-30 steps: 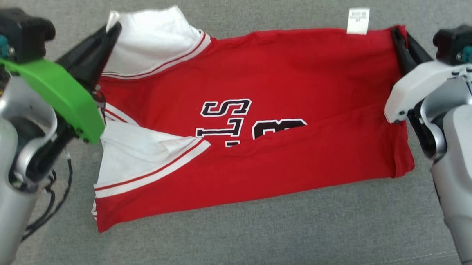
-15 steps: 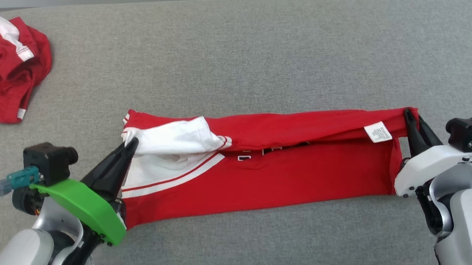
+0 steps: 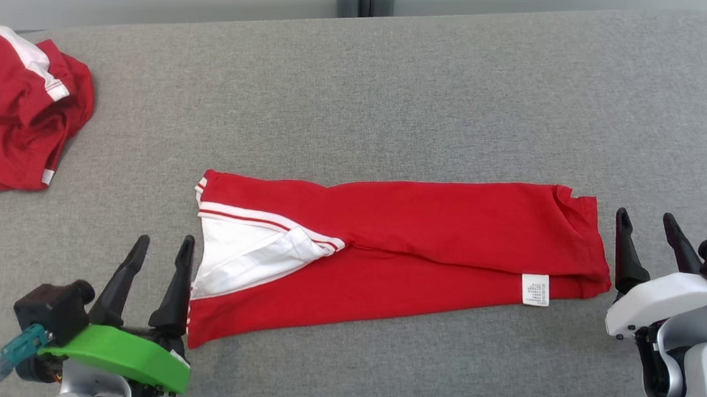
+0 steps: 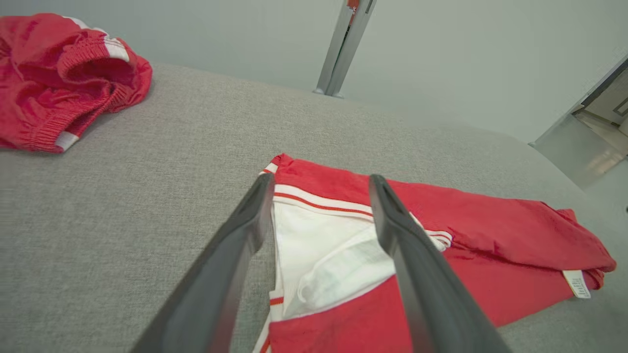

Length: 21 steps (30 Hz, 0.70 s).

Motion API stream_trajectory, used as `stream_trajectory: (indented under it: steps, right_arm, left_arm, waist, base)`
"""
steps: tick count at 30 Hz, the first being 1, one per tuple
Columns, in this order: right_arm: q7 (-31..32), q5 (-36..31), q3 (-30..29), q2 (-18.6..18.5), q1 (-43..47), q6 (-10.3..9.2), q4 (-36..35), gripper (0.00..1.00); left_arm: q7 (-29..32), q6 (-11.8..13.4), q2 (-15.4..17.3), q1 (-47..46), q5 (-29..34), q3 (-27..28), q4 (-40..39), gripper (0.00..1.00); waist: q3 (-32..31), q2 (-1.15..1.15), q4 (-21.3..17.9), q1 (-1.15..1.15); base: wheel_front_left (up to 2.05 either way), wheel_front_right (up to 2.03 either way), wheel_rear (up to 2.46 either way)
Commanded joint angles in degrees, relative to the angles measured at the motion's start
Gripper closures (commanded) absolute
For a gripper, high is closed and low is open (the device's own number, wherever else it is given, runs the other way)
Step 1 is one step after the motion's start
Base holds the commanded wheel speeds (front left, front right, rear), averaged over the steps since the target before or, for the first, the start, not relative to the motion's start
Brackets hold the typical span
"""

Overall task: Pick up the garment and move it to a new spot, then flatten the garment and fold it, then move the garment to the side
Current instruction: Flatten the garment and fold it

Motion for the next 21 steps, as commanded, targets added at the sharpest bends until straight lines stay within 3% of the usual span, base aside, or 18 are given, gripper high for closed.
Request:
stream_trajectory:
  steps: [1, 11, 21]
  right_arm:
    - [-0.4, -0.4, -0.6, 0.4, 0.9, -0.08, -0.6, 0.00]
    - [5.5, -1.8, -0.4, -0.6, 0.2, -0.08, 1.3, 0.00]
    - [9.7, -1.5, 0.6, -2.7, -2.5, -0.08, 12.4, 0.00]
  left_arm:
    - [-1.6, 1.0, -0.1, 1.2, 1.2, 0.8, -0.2, 0.00]
    - [-7.3, 5.6, -2.4, 3.8, 5.1, 1.4, -0.6, 0.00]
    - [-7.9, 7.1, -3.1, 3.6, 7.5, -0.1, 1.1, 0.00]
  waist:
    - [-0.2, 0.00, -0.1, 0.00]
    - [-1.2, 0.00, 0.7, 0.00]
    - [-1.4, 0.00, 5.1, 0.00]
  base:
    - [0.00, 0.00, 0.00]
    - [0.00, 0.00, 0.00]
    - [0.00, 0.00, 0.00]
